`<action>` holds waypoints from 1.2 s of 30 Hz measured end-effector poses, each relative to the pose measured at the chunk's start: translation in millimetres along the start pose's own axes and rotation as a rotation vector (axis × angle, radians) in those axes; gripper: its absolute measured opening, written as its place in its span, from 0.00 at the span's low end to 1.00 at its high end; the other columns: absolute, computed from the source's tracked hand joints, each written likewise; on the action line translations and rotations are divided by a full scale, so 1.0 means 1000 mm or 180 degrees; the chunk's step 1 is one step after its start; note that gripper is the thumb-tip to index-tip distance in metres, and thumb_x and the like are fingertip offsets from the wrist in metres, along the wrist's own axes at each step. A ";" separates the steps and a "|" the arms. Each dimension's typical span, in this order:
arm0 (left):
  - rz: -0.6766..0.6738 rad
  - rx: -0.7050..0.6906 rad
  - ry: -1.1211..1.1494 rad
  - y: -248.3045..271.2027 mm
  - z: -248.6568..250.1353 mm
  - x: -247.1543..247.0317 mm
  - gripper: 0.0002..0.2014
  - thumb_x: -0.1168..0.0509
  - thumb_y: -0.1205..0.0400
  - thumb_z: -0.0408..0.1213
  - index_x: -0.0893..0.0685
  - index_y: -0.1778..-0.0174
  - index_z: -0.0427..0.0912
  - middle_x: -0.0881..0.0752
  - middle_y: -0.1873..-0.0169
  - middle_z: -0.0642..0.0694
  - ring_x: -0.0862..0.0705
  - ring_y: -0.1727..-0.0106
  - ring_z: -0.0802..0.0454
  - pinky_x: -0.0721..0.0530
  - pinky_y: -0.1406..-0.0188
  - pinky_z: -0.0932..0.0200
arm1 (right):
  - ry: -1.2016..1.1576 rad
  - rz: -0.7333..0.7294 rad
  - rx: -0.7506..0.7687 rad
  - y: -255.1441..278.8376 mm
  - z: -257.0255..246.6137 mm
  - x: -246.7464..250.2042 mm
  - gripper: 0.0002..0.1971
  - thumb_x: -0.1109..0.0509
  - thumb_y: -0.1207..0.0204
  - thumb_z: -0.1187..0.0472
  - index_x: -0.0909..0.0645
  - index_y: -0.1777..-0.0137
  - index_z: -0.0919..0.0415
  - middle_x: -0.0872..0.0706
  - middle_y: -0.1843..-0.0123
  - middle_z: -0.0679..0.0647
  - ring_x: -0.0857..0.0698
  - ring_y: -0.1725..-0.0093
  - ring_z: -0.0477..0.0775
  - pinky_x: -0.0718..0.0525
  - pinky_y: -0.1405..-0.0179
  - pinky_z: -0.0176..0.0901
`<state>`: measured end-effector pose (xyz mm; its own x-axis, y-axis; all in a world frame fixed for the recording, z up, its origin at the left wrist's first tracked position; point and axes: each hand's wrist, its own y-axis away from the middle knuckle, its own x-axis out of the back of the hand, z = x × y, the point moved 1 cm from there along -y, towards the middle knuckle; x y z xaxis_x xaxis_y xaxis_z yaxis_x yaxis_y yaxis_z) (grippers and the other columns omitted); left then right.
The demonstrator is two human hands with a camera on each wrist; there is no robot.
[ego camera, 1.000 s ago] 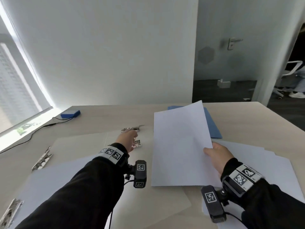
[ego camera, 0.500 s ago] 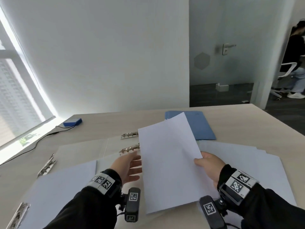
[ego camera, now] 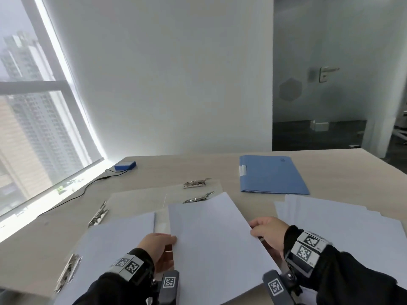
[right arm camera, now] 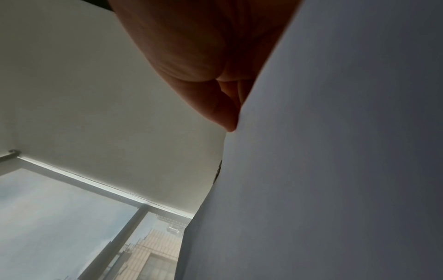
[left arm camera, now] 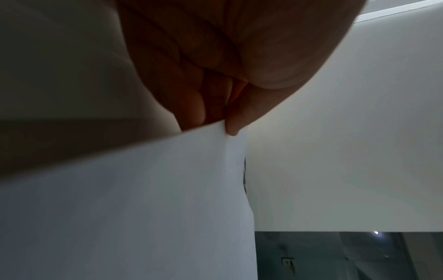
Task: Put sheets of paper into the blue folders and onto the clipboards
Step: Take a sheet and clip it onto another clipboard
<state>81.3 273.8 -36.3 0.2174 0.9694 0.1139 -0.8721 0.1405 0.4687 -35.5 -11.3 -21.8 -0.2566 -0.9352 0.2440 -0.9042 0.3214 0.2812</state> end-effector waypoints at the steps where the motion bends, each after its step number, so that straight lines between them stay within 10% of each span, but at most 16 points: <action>1: 0.0019 0.0008 0.0007 -0.002 -0.002 0.002 0.05 0.33 0.21 0.29 0.17 0.50 0.34 0.13 0.65 0.37 0.14 0.77 0.44 0.21 0.81 0.62 | 0.0009 -0.0024 -0.0008 -0.001 0.000 -0.002 0.13 0.37 0.26 0.78 0.14 0.59 0.65 0.12 0.60 0.63 0.16 0.62 0.57 0.17 0.58 0.44; 11: 0.0116 0.0142 -0.0066 -0.033 0.002 0.012 0.09 0.30 0.24 0.31 0.17 0.53 0.29 0.12 0.68 0.33 0.16 0.59 0.35 0.20 0.57 0.44 | -0.0131 -0.0054 -0.0274 -0.013 -0.001 -0.010 0.09 0.36 0.23 0.76 0.16 0.52 0.67 0.12 0.63 0.62 0.14 0.75 0.53 0.18 0.81 0.37; 22: 0.0058 0.0284 -0.0223 -0.035 0.005 0.013 0.09 0.31 0.23 0.29 0.17 0.50 0.27 0.11 0.68 0.34 0.13 0.68 0.37 0.15 0.62 0.45 | -0.0056 -0.0102 -0.0430 -0.028 0.002 -0.011 0.11 0.34 0.24 0.70 0.16 0.45 0.61 0.09 0.58 0.62 0.15 0.67 0.59 0.20 0.72 0.44; 27: 0.0063 0.0285 -0.0204 -0.031 0.007 0.013 0.14 0.30 0.25 0.30 0.17 0.47 0.26 0.11 0.63 0.31 0.13 0.59 0.34 0.19 0.44 0.33 | -0.0059 -0.0074 -0.0388 -0.027 -0.002 -0.011 0.10 0.34 0.24 0.69 0.15 0.46 0.61 0.09 0.58 0.62 0.16 0.65 0.60 0.20 0.72 0.44; 36: 0.0072 0.0272 -0.0110 -0.028 0.011 0.012 0.10 0.31 0.23 0.29 0.17 0.48 0.27 0.11 0.63 0.33 0.12 0.64 0.36 0.18 0.44 0.34 | -0.0044 -0.0055 -0.0290 -0.029 -0.005 -0.012 0.09 0.33 0.25 0.68 0.15 0.47 0.59 0.08 0.54 0.63 0.15 0.63 0.62 0.20 0.70 0.46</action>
<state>113.4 279.7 -38.9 0.2143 0.9644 0.1549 -0.8367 0.0994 0.5386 -4.6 -9.0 -28.4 -0.2466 -0.9425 0.2257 -0.8738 0.3169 0.3688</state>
